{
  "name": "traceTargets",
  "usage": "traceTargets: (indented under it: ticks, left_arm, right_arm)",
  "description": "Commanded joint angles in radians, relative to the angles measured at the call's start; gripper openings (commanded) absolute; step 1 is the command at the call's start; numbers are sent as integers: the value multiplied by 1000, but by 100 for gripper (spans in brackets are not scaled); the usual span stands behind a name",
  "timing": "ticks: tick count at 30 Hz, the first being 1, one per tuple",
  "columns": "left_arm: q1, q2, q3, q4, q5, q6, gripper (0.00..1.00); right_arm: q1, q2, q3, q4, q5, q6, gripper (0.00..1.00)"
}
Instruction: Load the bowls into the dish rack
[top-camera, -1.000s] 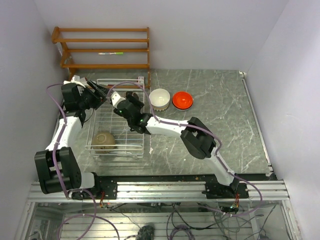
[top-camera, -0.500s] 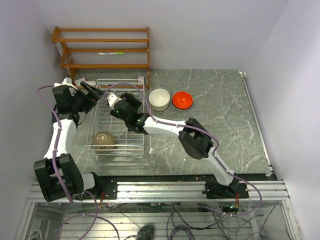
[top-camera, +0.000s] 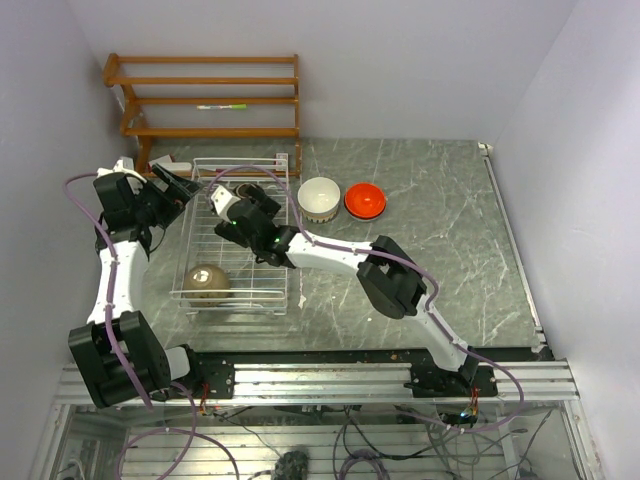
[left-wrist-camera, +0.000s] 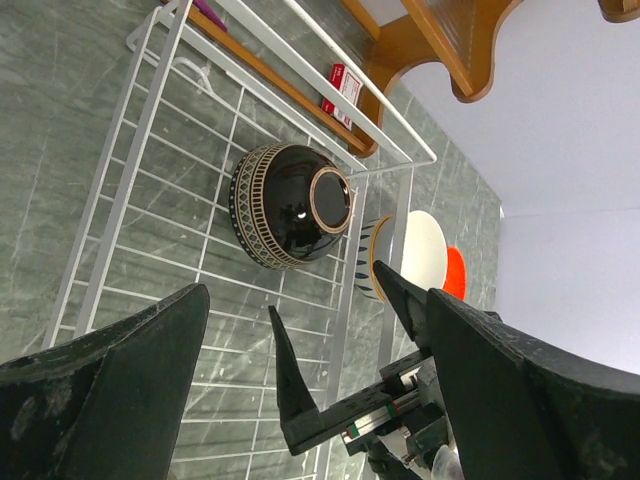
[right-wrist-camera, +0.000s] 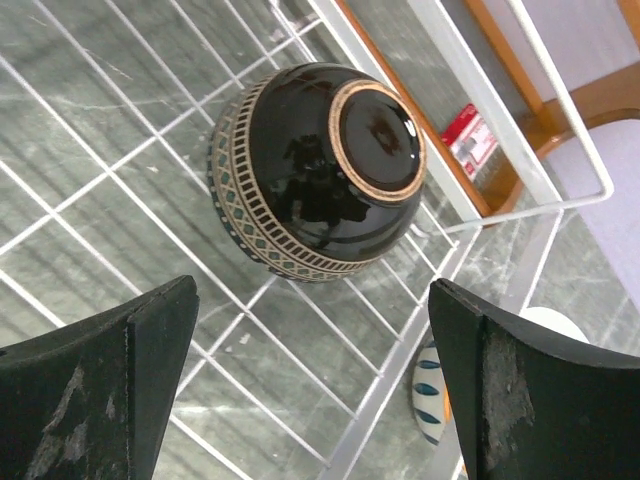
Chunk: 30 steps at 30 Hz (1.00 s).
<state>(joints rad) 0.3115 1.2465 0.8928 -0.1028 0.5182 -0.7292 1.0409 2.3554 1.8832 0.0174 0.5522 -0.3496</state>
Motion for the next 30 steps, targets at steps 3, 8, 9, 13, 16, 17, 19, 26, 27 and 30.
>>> traceTargets:
  ticks: [3, 8, 9, 13, 16, 17, 19, 26, 27, 30]
  left_arm:
    - [19, -5, 36, -26, 46, 37, 99]
    - [20, 3, 71, -51, 50, 67, 99]
    - [21, 4, 77, -56, 51, 75, 99]
    - [18, 1, 110, -81, 37, 107, 99]
    - [-16, 0, 152, -116, -7, 143, 99]
    - [-47, 3, 181, -149, -44, 168, 99]
    - [-138, 20, 247, -213, -161, 221, 99]
    - [-368, 146, 425, -307, -418, 297, 99]
    - [-394, 168, 446, -313, -454, 303, 99]
    - [-476, 241, 498, -334, -559, 322, 97]
  right_arm:
    - [3, -96, -36, 3, -129, 98, 100]
    - [-3, -227, -131, 1, -212, 174, 100]
    - [-6, -264, -151, -4, -228, 193, 100]
    - [-29, -395, -249, -23, -251, 287, 100]
    - [-79, -491, -314, -61, -278, 385, 100]
    - [-108, -526, -343, -72, -308, 425, 100]
    - [-182, -597, -412, -79, -393, 505, 100]
    - [-369, -842, -660, -84, -493, 612, 100]
    - [-385, -868, -691, -84, -504, 620, 100]
    - [-442, -930, -779, -75, -555, 644, 100]
